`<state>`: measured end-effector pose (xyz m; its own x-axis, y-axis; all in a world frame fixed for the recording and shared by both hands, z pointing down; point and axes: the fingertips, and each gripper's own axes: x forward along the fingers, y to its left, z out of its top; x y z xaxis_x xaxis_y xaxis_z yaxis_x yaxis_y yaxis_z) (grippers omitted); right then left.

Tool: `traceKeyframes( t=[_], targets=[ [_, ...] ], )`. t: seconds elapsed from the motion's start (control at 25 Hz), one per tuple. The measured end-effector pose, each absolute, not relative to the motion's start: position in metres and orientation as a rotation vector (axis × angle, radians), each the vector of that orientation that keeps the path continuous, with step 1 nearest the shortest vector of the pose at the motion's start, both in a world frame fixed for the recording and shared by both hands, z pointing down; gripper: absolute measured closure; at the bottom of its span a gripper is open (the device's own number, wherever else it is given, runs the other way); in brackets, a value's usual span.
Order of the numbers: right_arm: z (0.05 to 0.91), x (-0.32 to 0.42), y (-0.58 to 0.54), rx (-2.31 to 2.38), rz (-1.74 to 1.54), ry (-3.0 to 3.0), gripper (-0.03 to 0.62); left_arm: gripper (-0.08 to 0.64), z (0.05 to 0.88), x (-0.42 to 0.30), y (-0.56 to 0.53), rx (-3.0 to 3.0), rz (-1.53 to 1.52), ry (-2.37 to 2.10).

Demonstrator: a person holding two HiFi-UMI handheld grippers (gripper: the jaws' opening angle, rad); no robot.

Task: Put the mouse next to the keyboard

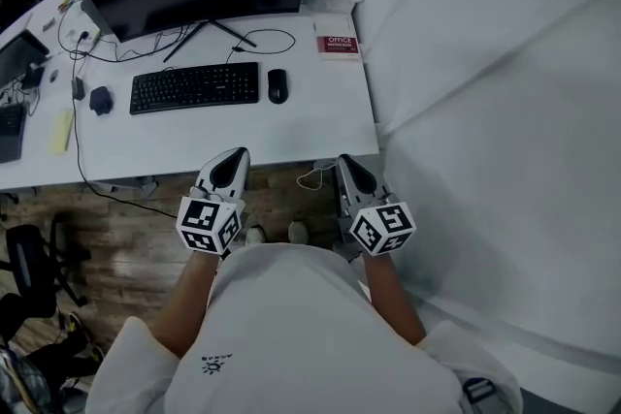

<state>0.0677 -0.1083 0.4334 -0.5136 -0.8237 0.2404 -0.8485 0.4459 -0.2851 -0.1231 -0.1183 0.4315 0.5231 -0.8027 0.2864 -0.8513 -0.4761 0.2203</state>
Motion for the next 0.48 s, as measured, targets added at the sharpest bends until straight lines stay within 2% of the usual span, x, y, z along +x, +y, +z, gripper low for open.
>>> traceKeyframes(
  t=[0.48],
  targets=[
    [0.427,0.045,-0.093,1.503,0.517,-2.595,0.575,0.548,0.434,-0.147,-0.102,2.438,0.205,-1.396]
  ],
)
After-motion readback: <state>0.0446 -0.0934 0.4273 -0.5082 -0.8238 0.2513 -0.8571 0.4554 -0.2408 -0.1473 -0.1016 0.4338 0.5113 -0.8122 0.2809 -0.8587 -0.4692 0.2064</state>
